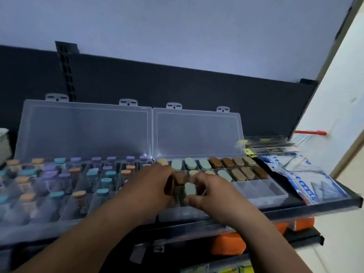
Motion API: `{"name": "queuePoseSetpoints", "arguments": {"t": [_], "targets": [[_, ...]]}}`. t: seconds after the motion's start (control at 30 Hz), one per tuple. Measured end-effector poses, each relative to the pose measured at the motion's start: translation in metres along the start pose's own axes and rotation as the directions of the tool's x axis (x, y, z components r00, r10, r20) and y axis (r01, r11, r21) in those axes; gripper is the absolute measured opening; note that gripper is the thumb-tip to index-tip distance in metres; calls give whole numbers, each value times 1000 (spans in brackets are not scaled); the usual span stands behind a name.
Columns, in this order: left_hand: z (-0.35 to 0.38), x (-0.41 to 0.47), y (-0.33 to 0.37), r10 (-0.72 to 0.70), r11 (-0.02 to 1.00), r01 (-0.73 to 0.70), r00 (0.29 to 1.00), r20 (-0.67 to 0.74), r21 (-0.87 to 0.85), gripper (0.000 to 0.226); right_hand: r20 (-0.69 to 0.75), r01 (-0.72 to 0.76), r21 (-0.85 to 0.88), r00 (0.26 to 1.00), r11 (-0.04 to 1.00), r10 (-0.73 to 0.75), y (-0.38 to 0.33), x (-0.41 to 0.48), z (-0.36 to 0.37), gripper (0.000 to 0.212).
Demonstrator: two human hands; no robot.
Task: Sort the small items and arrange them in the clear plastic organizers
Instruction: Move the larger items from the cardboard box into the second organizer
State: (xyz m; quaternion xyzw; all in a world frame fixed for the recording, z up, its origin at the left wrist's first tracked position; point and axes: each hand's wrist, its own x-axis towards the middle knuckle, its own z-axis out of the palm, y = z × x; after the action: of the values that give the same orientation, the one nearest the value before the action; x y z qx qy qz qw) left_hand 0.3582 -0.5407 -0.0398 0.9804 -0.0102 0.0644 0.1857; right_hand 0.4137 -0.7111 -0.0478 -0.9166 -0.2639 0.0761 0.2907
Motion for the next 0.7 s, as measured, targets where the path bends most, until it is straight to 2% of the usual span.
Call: {"name": "queuePoseSetpoints", "arguments": {"t": [0.13, 0.3, 0.43, 0.57, 0.7], "targets": [[3, -3, 1, -53, 996, 53, 999, -7, 74, 21, -1, 70, -94, 998, 993, -70, 2, 6, 4, 40], [6, -2, 10, -40, 990, 38, 999, 11, 138, 19, 54, 149, -153, 988, 977, -142, 0, 11, 2, 28], [5, -3, 16, -33, 990, 28, 999, 37, 139, 20, 117, 167, -185, 982, 968, -147, 2, 14, 0, 33], [8, -4, 13, -82, 991, 80, 997, 7, 111, 27, 115, 169, -202, 982, 965, -148, 5, 12, -3, 33], [8, -15, 9, -110, 984, 115, 993, -49, 137, 29, 27, 162, -275, 987, 948, -161, -3, 9, -4, 32]]}}
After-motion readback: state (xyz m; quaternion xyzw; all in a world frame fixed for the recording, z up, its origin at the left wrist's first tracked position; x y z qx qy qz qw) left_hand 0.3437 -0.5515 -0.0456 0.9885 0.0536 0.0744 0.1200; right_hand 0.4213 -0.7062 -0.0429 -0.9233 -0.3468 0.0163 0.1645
